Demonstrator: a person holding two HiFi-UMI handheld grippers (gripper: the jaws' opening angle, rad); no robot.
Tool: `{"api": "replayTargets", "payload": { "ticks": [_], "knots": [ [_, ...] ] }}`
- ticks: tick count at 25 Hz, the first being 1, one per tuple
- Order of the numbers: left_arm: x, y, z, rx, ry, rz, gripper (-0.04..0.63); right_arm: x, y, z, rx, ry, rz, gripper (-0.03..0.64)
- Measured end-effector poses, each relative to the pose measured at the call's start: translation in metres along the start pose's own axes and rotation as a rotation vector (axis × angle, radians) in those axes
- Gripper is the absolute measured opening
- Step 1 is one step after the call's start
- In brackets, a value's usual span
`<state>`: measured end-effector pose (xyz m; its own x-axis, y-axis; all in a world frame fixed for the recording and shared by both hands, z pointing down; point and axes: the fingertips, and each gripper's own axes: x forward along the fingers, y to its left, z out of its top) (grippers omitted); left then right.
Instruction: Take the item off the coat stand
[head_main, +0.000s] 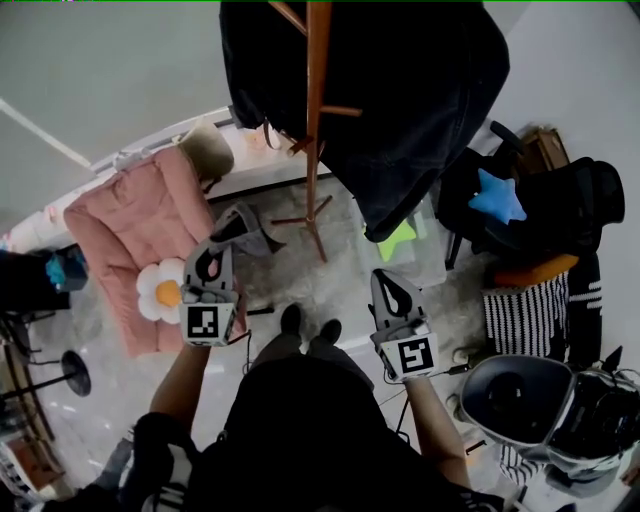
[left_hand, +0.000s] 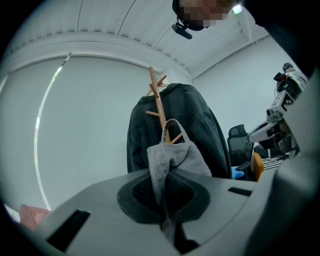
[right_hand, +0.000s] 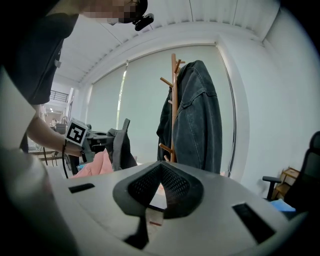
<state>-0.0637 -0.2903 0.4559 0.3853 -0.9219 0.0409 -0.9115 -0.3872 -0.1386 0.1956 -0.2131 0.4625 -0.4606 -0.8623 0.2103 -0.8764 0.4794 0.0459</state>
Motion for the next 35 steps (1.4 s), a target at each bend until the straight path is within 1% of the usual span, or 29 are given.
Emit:
{"api": "replayTargets", "payload": {
  "ticks": [9,15,24,32,35],
  "knots": [
    [-0.035,-0.004,0.003,-0.023,-0.005,0.031,0.025,0.007,0.000,0.008,-0.006,-0.044,0.011,0.018],
    [-0.053,0.000,-0.004,-0.032,0.003,0.047,0.025,0.010,0.002,0.012,-0.003,-0.061,0.013,0.018],
    [-0.066,0.001,-0.010,-0.027,0.003,0.065,0.025,0.010,-0.004,0.008,0.003,-0.061,-0.033,0.018],
    [-0.067,0.001,-0.014,-0.031,0.007,0.064,0.025,0.006,-0.004,-0.002,-0.048,-0.064,-0.056,0.018],
    [-0.068,0.000,-0.015,-0.028,0.004,0.066,0.025,0.005,-0.004,-0.004,-0.041,-0.056,-0.065,0.018]
  ]
}}
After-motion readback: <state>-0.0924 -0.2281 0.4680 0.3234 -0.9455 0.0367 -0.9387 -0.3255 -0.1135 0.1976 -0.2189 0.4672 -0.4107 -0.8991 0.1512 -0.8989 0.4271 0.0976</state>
